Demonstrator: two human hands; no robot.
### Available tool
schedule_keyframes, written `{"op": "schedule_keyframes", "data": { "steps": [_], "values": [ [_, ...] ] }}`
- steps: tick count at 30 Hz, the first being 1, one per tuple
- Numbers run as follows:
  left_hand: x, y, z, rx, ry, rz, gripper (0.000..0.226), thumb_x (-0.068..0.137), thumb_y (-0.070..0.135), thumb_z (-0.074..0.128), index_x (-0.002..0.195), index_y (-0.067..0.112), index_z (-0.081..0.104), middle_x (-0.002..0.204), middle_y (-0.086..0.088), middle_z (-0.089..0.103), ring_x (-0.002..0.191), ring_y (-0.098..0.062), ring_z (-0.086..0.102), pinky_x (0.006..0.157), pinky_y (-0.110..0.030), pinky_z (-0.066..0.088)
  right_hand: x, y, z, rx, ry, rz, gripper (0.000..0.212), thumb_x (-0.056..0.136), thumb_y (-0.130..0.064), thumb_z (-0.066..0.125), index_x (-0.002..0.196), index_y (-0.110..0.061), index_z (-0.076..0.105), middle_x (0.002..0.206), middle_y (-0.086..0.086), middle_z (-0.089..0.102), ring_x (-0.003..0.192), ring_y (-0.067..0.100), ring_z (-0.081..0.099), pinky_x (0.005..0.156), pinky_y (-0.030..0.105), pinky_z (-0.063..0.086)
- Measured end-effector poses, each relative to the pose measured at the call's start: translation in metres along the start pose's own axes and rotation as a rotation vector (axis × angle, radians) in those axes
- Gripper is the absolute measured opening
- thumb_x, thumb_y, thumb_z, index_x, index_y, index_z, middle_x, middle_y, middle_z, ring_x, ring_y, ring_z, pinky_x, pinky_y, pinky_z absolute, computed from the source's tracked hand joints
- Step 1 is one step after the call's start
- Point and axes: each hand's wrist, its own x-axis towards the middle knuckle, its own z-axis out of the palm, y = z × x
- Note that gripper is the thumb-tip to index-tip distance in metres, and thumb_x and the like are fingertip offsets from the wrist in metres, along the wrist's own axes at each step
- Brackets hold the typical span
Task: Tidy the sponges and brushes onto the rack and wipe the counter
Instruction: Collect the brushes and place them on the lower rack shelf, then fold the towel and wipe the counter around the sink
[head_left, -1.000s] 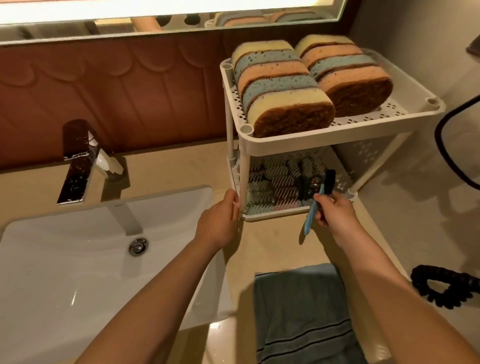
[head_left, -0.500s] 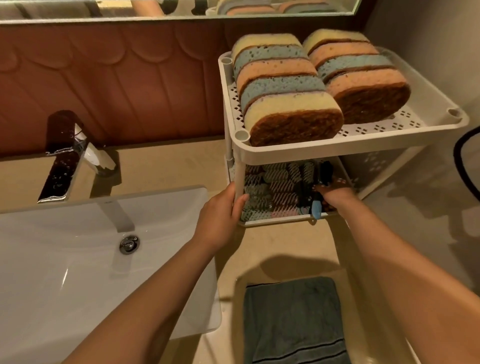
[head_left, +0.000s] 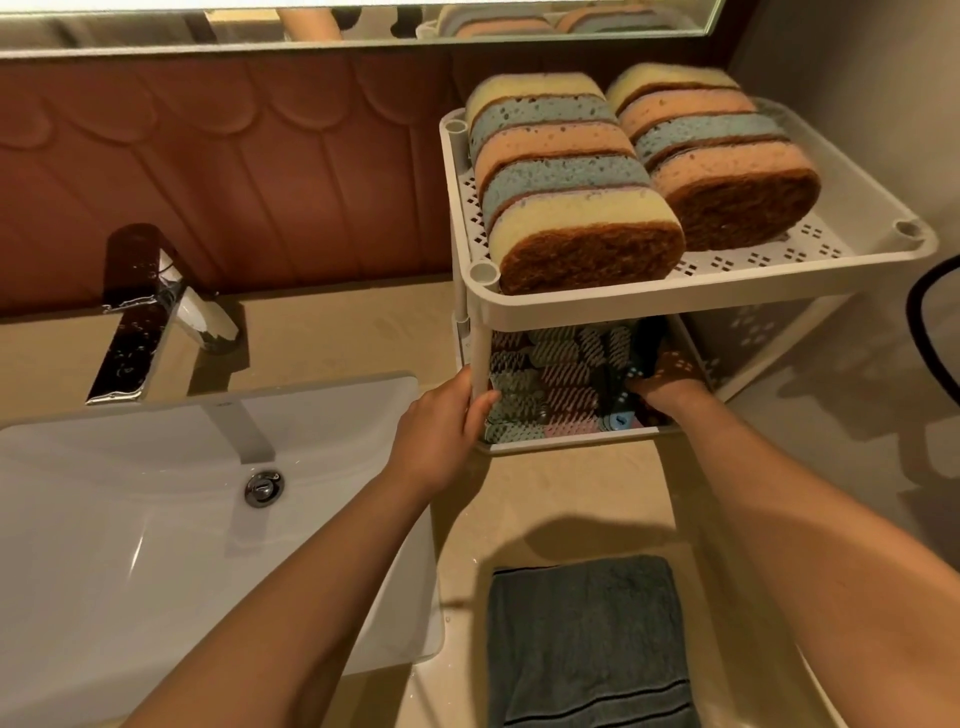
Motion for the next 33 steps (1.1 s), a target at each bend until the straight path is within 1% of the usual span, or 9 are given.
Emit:
{"op": "schedule_keyframes", "data": {
  "steps": [4, 8, 13, 17, 19, 21, 24, 28, 33],
  "values": [
    [-0.002, 0.002, -0.001, -0.029, -0.011, -0.013, 0.03, 0.097, 0.034, 0.041, 0.116, 0.013, 0.051, 0.104, -0.007, 0.065, 0.083, -0.018, 0.056, 0.066, -0.028, 0.038, -0.021, 0.003, 0.003, -0.012, 0.158, -0.155, 0.051, 0.089, -0.018, 0.059, 0.136, -0.007, 0.044, 0.137, 0.018, 0.049, 0.125, 0.035, 0.046, 0.103, 0.041, 0.041],
    [-0.001, 0.012, -0.006, -0.209, -0.072, -0.124, 0.027, 0.096, 0.027, 0.046, 0.117, 0.01, 0.05, 0.101, -0.005, 0.06, 0.097, -0.024, 0.059, 0.071, -0.027, 0.04, -0.074, 0.013, 0.009, 0.126, 0.179, -0.301, 0.035, 0.09, -0.012, 0.055, 0.125, -0.005, 0.055, 0.12, 0.017, 0.055, 0.107, 0.029, 0.054, 0.09, 0.035, 0.044],
    [-0.017, 0.018, -0.007, -0.436, -0.199, -0.33, 0.064, 0.09, 0.023, 0.059, 0.141, 0.008, 0.023, 0.141, -0.011, 0.042, 0.123, -0.024, 0.045, 0.088, -0.026, 0.039, -0.144, 0.053, 0.029, 0.07, 0.12, -0.387, 0.037, 0.085, -0.004, 0.058, 0.122, -0.007, 0.058, 0.126, 0.011, 0.052, 0.118, 0.027, 0.045, 0.094, 0.02, 0.029],
    [-0.056, 0.005, 0.015, -0.427, -0.188, -0.407, 0.065, 0.088, 0.022, 0.06, 0.141, 0.007, 0.025, 0.146, -0.012, 0.033, 0.132, -0.025, 0.039, 0.102, -0.032, 0.037, -0.194, 0.093, 0.051, -0.15, 0.043, -0.377, 0.041, 0.088, -0.021, 0.056, 0.128, -0.013, 0.054, 0.139, 0.011, 0.045, 0.13, 0.03, 0.037, 0.107, 0.033, 0.027],
    [-0.081, 0.0, 0.031, -0.319, -0.24, -0.327, 0.06, 0.088, 0.021, 0.06, 0.139, 0.007, 0.032, 0.142, -0.012, 0.036, 0.13, -0.025, 0.04, 0.102, -0.028, 0.035, -0.213, 0.108, 0.063, -0.282, 0.008, -0.398, 0.057, 0.09, -0.046, 0.035, 0.138, -0.017, 0.043, 0.149, 0.009, 0.033, 0.139, 0.027, 0.026, 0.113, 0.038, 0.021],
    [-0.104, -0.002, 0.043, -0.177, -0.269, -0.164, 0.057, 0.088, 0.026, 0.059, 0.136, 0.006, 0.037, 0.139, -0.012, 0.04, 0.127, -0.027, 0.04, 0.103, -0.028, 0.032, -0.223, 0.115, 0.07, -0.338, 0.015, -0.41, 0.07, 0.086, -0.055, 0.017, 0.145, -0.02, 0.032, 0.155, 0.009, 0.022, 0.143, 0.027, 0.016, 0.114, 0.042, 0.017],
    [-0.132, 0.0, 0.059, -0.047, -0.325, 0.057, 0.051, 0.085, 0.035, 0.052, 0.126, 0.005, 0.048, 0.13, -0.013, 0.049, 0.12, -0.031, 0.046, 0.101, -0.036, 0.039, -0.229, 0.121, 0.08, -0.397, 0.051, -0.392, 0.07, 0.087, -0.055, 0.015, 0.148, -0.02, 0.023, 0.157, 0.012, 0.014, 0.145, 0.026, 0.006, 0.113, 0.047, 0.016],
    [-0.165, 0.01, 0.086, 0.14, -0.351, 0.246, 0.052, 0.082, 0.032, 0.044, 0.122, 0.0, 0.054, 0.128, -0.02, 0.057, 0.119, -0.033, 0.055, 0.098, -0.043, 0.045, -0.229, 0.129, 0.095, -0.507, 0.09, -0.416, 0.063, 0.095, -0.051, 0.015, 0.144, -0.013, 0.028, 0.151, 0.019, 0.028, 0.141, 0.03, 0.011, 0.111, 0.046, 0.02],
    [-0.174, 0.01, 0.101, 0.282, -0.345, 0.224, 0.061, 0.086, 0.04, 0.038, 0.133, 0.003, 0.047, 0.137, -0.015, 0.051, 0.127, -0.024, 0.05, 0.101, -0.039, 0.038, -0.226, 0.133, 0.104, -0.554, 0.104, -0.431, 0.066, 0.096, -0.05, 0.005, 0.146, -0.011, 0.022, 0.153, 0.02, 0.024, 0.142, 0.03, 0.008, 0.111, 0.043, 0.01]
  ]
}}
